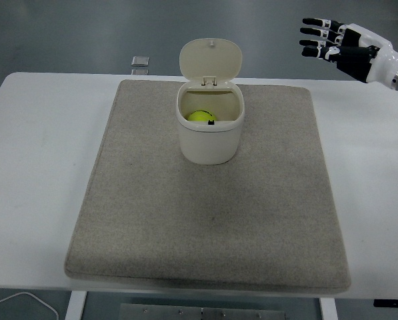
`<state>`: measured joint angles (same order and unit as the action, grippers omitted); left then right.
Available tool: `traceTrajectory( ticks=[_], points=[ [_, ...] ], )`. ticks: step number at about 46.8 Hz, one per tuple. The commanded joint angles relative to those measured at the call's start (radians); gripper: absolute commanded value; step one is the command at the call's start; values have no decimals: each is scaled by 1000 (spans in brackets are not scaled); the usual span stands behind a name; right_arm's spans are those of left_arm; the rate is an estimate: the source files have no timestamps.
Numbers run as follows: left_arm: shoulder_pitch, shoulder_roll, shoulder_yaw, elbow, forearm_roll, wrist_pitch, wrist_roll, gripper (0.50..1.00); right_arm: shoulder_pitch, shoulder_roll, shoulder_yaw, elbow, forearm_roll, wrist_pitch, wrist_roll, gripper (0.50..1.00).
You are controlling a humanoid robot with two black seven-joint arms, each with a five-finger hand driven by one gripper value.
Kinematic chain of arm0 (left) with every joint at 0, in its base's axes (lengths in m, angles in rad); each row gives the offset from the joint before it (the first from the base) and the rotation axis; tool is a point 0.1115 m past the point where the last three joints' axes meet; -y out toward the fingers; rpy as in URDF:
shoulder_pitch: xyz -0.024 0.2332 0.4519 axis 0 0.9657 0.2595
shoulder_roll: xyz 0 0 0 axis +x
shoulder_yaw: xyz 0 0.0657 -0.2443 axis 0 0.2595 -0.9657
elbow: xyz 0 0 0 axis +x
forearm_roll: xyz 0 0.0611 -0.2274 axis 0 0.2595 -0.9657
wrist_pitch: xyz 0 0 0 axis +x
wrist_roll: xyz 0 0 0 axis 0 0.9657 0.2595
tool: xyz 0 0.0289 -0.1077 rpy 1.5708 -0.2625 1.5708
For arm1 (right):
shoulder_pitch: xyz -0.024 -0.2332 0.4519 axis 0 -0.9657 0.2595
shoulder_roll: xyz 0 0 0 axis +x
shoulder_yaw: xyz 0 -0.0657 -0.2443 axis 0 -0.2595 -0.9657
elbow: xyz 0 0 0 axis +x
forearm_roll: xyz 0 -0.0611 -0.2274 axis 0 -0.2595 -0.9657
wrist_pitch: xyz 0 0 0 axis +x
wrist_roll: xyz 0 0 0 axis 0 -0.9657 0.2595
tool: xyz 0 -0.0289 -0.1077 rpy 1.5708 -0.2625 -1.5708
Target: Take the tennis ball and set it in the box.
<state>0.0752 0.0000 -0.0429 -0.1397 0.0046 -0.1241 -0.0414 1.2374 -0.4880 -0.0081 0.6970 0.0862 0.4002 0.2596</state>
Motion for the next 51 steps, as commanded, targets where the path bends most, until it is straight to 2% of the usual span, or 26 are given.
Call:
traceTrajectory(
  ticks=[1,11,19,35,51],
  points=[
    [0,0,0,0,0,0,0,996,-22,34,17,-24,69,-23,-13,909],
    [0,0,0,0,0,0,0,996,-91,72,112,-30,89,-38,-23,909],
    [0,0,0,0,0,0,0,996,-116,111,151,-30,90,-41,-82,909],
    [0,0,0,0,0,0,0,996,-148,111,155,-30,170,-43,-99,909],
    [0,0,0,0,0,0,0,996,-145,115,155,-28,156,-31,-99,913]
  ],
)
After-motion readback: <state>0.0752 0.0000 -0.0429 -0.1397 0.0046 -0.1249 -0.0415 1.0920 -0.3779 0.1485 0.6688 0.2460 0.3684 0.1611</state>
